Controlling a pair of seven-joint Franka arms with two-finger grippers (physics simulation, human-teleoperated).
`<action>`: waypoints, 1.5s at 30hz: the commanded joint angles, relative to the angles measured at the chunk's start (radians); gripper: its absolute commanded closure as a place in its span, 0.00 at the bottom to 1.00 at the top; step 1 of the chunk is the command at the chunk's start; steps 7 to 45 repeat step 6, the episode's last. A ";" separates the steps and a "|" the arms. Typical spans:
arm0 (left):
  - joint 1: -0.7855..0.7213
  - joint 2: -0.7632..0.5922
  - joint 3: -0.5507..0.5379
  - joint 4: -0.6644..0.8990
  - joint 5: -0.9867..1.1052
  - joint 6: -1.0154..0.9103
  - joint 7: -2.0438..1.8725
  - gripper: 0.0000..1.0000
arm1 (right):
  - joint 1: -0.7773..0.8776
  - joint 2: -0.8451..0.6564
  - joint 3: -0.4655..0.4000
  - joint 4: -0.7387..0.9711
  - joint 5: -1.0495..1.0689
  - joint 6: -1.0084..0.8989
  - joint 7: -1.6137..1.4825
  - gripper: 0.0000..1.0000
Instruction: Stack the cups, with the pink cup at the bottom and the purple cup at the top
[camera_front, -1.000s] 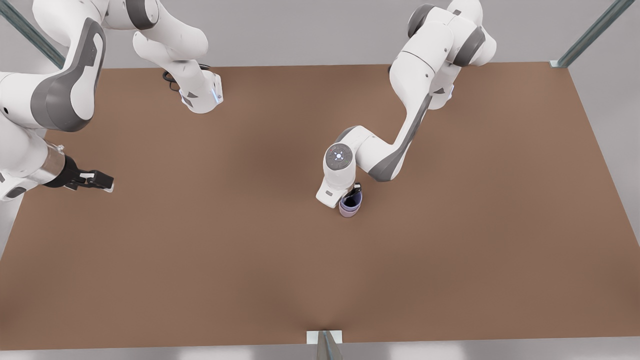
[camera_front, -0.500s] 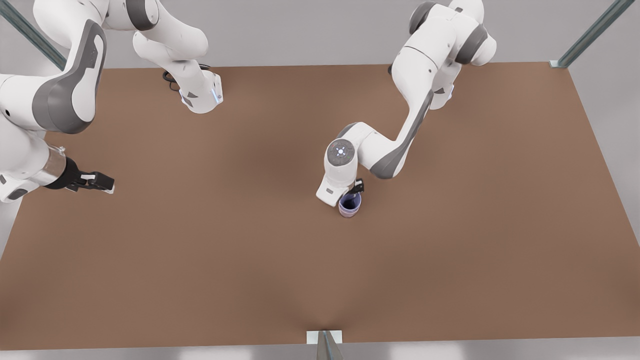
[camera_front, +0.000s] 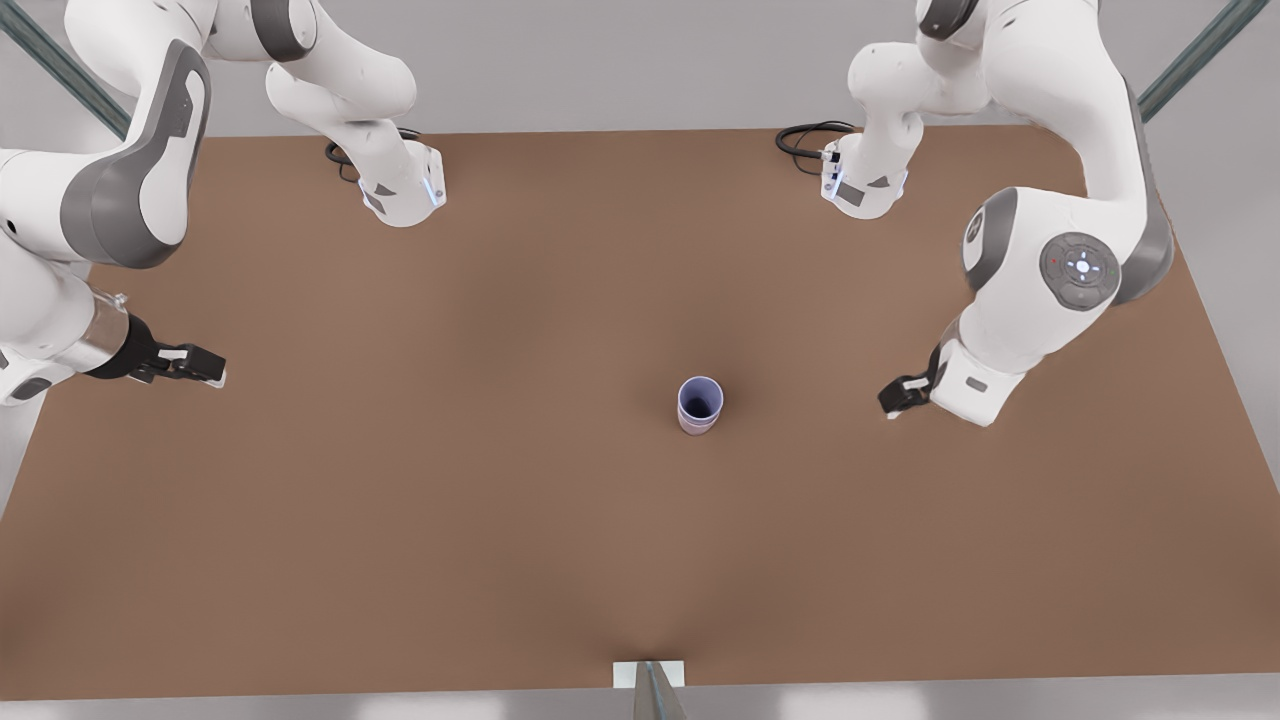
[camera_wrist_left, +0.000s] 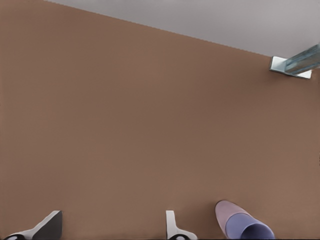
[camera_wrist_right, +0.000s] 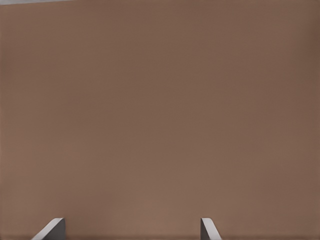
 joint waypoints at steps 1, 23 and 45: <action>0.051 -0.015 -0.062 0.009 0.056 -0.055 0.556 0.00 | 0.000 -0.001 0.000 0.000 0.001 0.000 -0.001 0.00; 0.051 -0.021 -0.070 0.012 0.068 -0.057 0.554 0.00 | 0.000 -0.001 0.000 0.000 0.001 0.000 -0.003 0.00; 0.051 -0.021 -0.070 0.012 0.068 -0.057 0.554 0.00 | 0.000 -0.001 0.000 0.000 0.001 0.000 -0.003 0.00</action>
